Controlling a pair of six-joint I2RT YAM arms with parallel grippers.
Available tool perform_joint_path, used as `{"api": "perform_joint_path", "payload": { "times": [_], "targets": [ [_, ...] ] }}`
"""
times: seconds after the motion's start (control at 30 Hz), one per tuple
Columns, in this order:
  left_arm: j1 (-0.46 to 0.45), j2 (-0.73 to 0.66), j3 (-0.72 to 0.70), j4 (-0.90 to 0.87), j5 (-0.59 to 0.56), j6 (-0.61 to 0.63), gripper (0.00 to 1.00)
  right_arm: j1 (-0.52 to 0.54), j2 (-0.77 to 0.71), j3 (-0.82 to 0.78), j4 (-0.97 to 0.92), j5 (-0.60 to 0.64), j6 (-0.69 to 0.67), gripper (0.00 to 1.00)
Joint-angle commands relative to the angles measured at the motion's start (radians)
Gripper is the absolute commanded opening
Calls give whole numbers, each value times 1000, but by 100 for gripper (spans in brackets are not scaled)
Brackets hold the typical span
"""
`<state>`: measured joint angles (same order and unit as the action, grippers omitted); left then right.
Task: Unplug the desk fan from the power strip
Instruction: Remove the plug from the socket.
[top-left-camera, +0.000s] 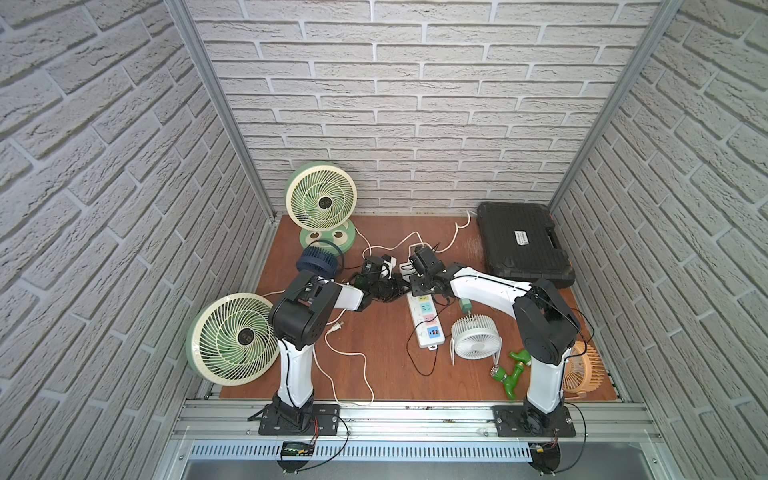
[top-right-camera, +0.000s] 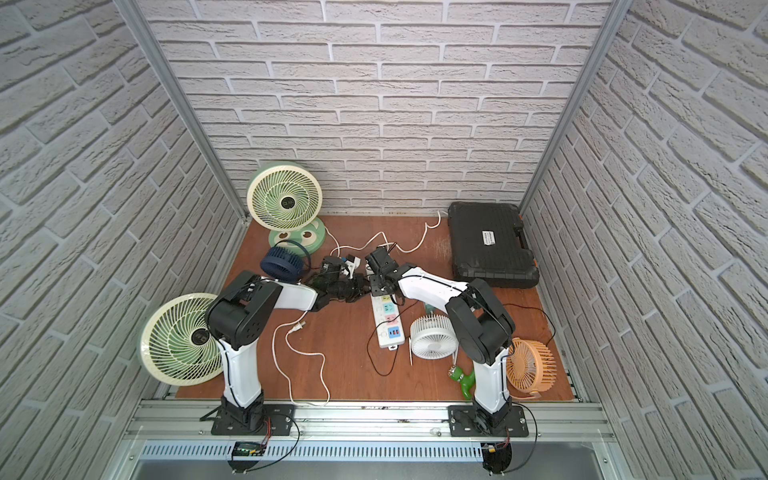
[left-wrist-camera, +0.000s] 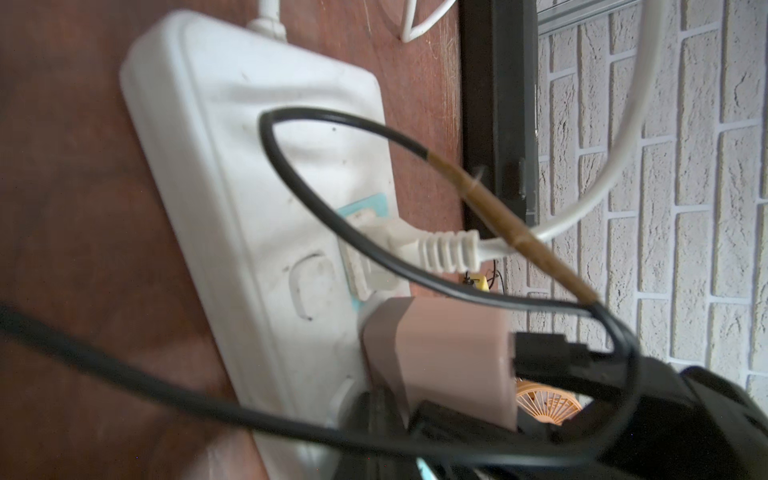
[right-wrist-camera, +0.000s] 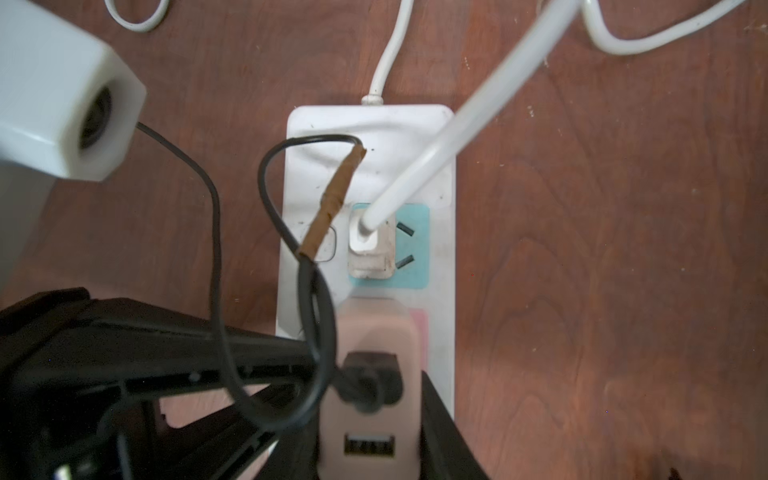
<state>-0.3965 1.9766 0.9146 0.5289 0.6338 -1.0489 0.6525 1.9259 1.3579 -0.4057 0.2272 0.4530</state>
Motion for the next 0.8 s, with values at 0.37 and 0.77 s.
{"api": "perform_joint_path", "payload": {
  "times": [0.37,0.77],
  "targets": [
    [-2,29,1,-76,-49,32,0,36,-47,27,40,-10,-1,19],
    [11,8,0,-88,-43,45,0,35,-119,25,-16,143,-42,19]
  ]
}}
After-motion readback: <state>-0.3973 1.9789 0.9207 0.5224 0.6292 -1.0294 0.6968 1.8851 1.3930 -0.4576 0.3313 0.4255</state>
